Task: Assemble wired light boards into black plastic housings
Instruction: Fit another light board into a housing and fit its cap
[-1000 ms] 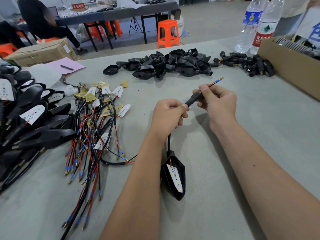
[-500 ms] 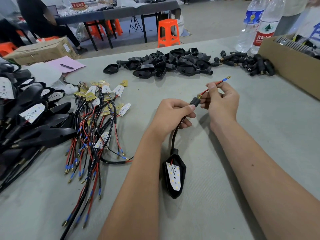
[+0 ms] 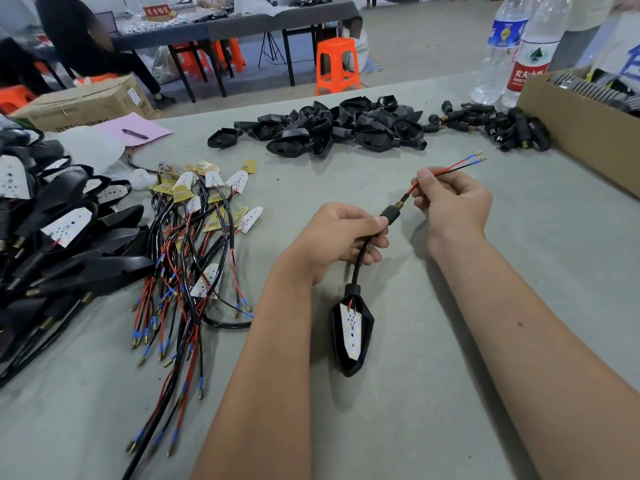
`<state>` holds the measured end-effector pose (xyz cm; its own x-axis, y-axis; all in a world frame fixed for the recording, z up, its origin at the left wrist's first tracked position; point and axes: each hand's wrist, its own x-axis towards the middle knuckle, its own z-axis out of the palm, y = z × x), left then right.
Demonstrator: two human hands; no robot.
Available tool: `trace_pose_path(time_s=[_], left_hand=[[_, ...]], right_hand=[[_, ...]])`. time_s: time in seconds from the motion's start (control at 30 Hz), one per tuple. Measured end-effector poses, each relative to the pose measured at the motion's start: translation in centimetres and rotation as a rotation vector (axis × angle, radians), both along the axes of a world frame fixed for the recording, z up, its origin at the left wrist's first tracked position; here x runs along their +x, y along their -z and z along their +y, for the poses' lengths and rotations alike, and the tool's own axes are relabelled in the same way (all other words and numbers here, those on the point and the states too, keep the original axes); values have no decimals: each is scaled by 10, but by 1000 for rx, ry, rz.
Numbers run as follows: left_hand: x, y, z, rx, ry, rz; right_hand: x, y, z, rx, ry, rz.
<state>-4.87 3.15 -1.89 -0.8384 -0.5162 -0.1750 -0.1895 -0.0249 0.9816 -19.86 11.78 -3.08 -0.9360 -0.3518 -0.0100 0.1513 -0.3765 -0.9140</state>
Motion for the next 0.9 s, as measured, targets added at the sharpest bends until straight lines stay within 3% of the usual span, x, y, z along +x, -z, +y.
trace_pose_path(time_s=[0.2,0.33,0.4,0.6,0.9], left_hand=[[1,3,-2,17,-34,31],[-2,6,1,5,-147,86],[-3,5,1,26,-152,90],[1,-1,1,120,-25,72],[7,1,-3,195,68,93]], right_hand=[[-2,0,-3,-21,-46,-37],[1,2,-3,227,-284,211],[2,3,-3,230,-309,233],[-1,2,-2,17,-155,14],[-2,-2,0,-57,67,32]])
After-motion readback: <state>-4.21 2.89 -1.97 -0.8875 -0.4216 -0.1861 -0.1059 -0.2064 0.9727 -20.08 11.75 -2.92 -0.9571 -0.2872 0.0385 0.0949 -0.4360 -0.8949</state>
